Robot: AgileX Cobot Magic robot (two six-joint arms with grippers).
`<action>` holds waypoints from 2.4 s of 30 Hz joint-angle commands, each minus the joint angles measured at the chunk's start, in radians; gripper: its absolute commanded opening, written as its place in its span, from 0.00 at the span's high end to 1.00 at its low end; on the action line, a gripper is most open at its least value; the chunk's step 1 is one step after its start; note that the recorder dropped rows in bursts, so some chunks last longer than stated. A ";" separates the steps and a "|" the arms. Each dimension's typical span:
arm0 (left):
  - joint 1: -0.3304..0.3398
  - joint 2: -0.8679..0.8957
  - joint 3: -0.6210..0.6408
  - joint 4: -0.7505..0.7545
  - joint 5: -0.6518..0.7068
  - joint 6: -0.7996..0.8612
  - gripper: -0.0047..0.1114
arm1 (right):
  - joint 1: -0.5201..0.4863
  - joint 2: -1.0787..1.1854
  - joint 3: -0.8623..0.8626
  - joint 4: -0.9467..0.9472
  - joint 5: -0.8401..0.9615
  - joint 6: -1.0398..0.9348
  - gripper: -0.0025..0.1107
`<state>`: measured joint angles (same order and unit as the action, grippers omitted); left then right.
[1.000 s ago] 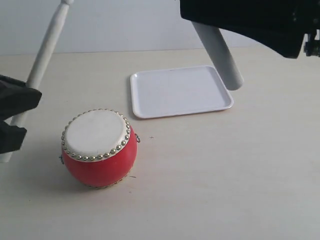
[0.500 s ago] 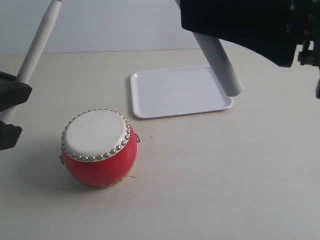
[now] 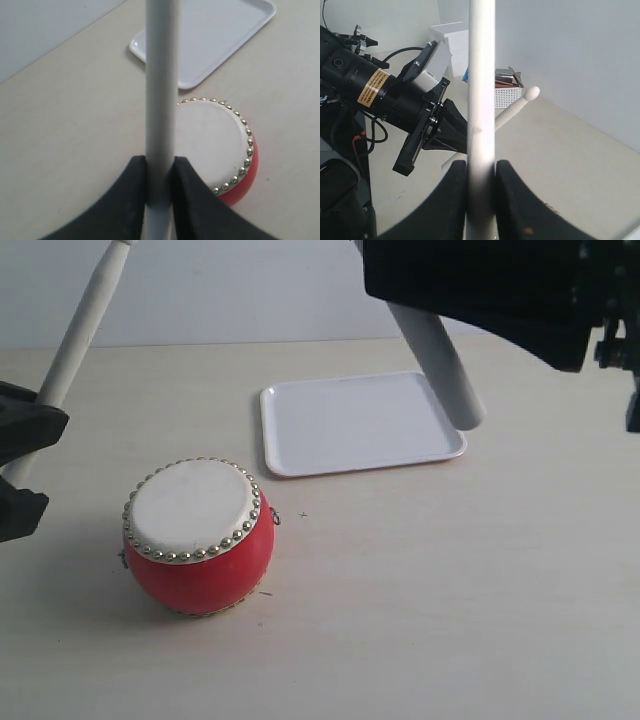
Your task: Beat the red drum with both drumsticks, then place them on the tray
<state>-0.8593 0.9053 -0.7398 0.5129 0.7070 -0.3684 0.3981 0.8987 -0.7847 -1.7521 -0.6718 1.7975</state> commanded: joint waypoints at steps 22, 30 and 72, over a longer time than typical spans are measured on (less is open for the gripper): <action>0.002 0.000 -0.005 0.003 -0.008 -0.004 0.96 | -0.003 -0.001 0.002 0.008 0.098 0.047 0.98; 0.002 0.000 -0.005 0.003 -0.008 -0.004 0.96 | -0.003 -0.003 0.002 0.008 0.107 0.054 0.98; 0.002 0.000 -0.005 0.003 -0.005 -0.005 0.96 | 0.229 0.060 -0.005 1.646 1.028 -1.748 0.98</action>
<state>-0.8593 0.9053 -0.7398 0.5129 0.7070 -0.3684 0.6234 0.9359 -0.7383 -0.1151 0.2415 0.0267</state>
